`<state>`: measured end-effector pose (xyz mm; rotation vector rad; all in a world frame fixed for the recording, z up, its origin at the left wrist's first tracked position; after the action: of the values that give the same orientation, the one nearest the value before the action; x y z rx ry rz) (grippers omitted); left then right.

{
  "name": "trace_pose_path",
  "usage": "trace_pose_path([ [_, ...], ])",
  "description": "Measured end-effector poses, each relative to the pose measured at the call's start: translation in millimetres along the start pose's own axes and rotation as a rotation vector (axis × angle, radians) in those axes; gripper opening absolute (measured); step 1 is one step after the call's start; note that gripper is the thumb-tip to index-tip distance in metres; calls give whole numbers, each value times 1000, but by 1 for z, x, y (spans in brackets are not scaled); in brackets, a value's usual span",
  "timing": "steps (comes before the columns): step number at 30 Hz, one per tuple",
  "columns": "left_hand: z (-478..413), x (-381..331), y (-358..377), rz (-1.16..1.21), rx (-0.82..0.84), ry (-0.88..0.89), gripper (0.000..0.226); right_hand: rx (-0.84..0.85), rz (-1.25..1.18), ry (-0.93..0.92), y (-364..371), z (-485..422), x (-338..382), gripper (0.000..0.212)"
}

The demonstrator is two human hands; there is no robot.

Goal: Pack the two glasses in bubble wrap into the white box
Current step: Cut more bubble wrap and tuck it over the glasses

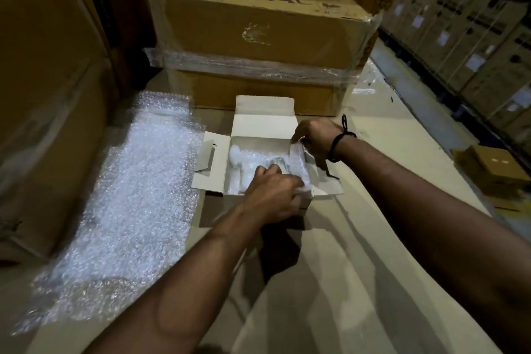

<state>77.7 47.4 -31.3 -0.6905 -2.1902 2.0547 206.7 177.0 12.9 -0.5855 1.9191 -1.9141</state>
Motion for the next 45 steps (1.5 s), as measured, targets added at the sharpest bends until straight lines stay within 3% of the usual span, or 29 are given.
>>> trace_pose_path([
  [5,-7,-7,-2,2,56,-29,63,236,236,-157,14,-8,-4,37],
  [8,-2,-3,3,1,-97,4,51,265,418,-213,23,-8,-1,45],
  [10,4,-1,7,64,-290,25,39,246,408,-210,28,-8,0,48],
  [12,9,-2,11,78,-352,54,33,220,339,-198,26,-8,0,46],
  [16,11,-9,15,32,-128,-38,43,136,240,-201,10,-3,-3,26],
  [20,7,-14,10,31,-39,-72,38,333,386,-225,14,-1,1,26],
  [23,10,-14,10,37,-209,-44,32,362,494,-194,25,-1,0,35],
  [25,15,-12,15,63,-368,-47,40,300,454,-187,25,0,-2,39],
  [26,16,-11,16,72,-366,-38,44,264,402,-205,22,2,-3,37],
  [30,16,-8,16,71,-65,-66,47,170,242,-239,2,10,-6,26],
  [34,10,-9,6,115,109,-113,43,274,348,-247,12,15,4,27],
  [36,9,-8,3,137,89,-123,42,310,432,-235,20,12,8,30],
  [40,9,1,4,149,-178,-173,53,339,549,-213,28,8,17,30],
  [45,2,-7,10,0,101,-178,43,246,436,-245,13,-3,18,32],
])
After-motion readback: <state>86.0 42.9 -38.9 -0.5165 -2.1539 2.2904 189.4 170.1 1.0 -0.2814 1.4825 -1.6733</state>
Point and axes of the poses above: each hand's wrist, its own z-axis away from the middle knuckle, its own y-axis out of the palm, x = y × z, the point moved 1 cm from there along -z, towards the middle knuckle, and after that the axes turned 5 degrees about -x, right-handed, at the moved point
